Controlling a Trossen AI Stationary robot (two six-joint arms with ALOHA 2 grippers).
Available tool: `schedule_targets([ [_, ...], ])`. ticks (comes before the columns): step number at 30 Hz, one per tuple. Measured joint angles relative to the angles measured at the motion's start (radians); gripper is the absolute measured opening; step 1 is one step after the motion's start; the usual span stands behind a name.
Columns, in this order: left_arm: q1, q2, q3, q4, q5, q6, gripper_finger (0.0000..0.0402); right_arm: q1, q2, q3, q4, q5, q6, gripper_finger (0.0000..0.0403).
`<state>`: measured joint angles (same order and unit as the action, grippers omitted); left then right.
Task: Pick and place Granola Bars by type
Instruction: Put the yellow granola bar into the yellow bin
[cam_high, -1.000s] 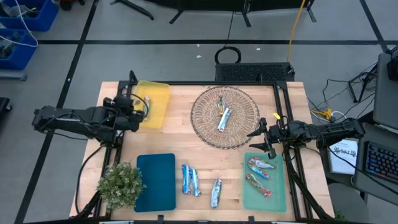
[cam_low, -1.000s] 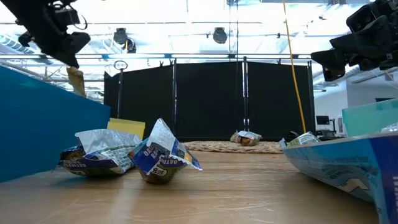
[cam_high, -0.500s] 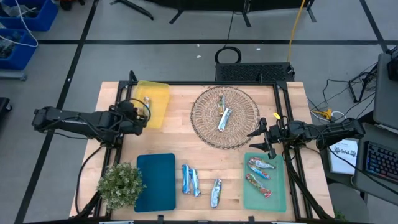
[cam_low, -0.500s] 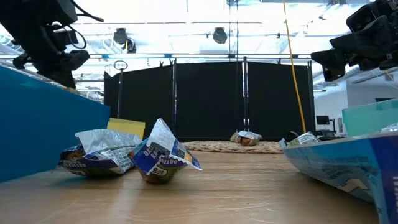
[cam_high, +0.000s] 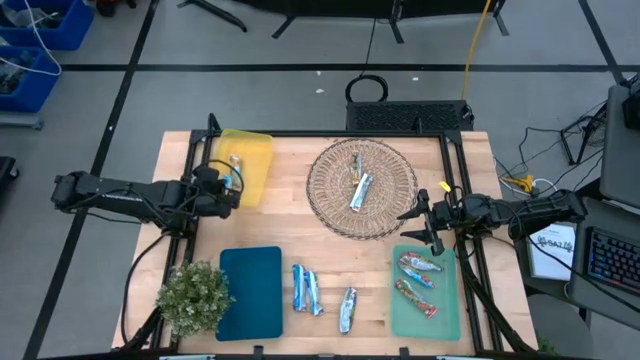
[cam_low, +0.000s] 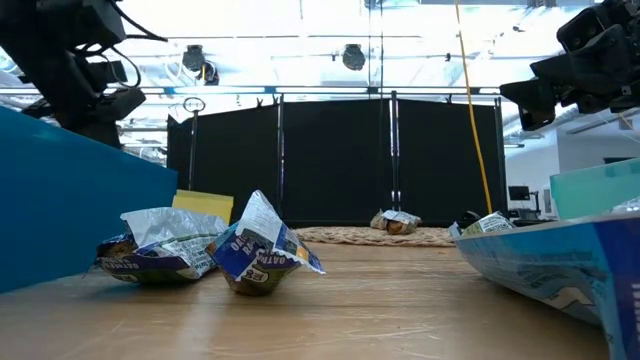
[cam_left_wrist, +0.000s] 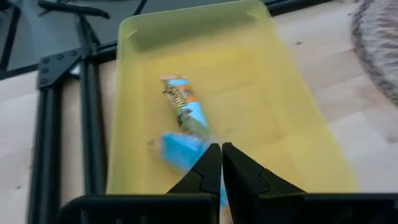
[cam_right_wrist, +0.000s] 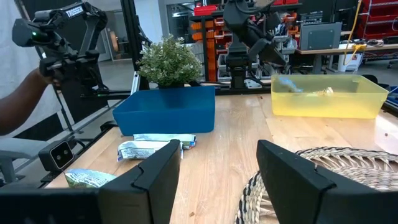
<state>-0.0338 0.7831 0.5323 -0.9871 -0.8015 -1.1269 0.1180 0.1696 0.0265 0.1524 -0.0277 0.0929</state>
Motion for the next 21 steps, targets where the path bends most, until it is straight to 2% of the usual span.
schedule_targets([
  [5, -0.001, -0.001, 0.017, 0.063, 0.0, 0.066, 0.0009, 0.0, 0.0, 0.0, 0.0, 0.0, 0.0, 0.0203],
  [12, -0.001, -0.006, 0.022, 0.251, 0.002, 0.276, 0.0014, 0.0, 0.0, 0.0, 0.0, 0.0, 0.0, 0.0203],
  [16, -0.001, -0.006, 0.022, 0.445, 0.039, 0.485, 0.003, 0.0, 0.0, 0.0, 0.0, 0.0, 0.0, 0.0203],
  [21, -0.014, -0.006, 0.02, 0.724, 0.109, 0.862, 0.0034, 0.0, 0.0, 0.0, 0.0, 0.0, 0.0, 0.0203],
])
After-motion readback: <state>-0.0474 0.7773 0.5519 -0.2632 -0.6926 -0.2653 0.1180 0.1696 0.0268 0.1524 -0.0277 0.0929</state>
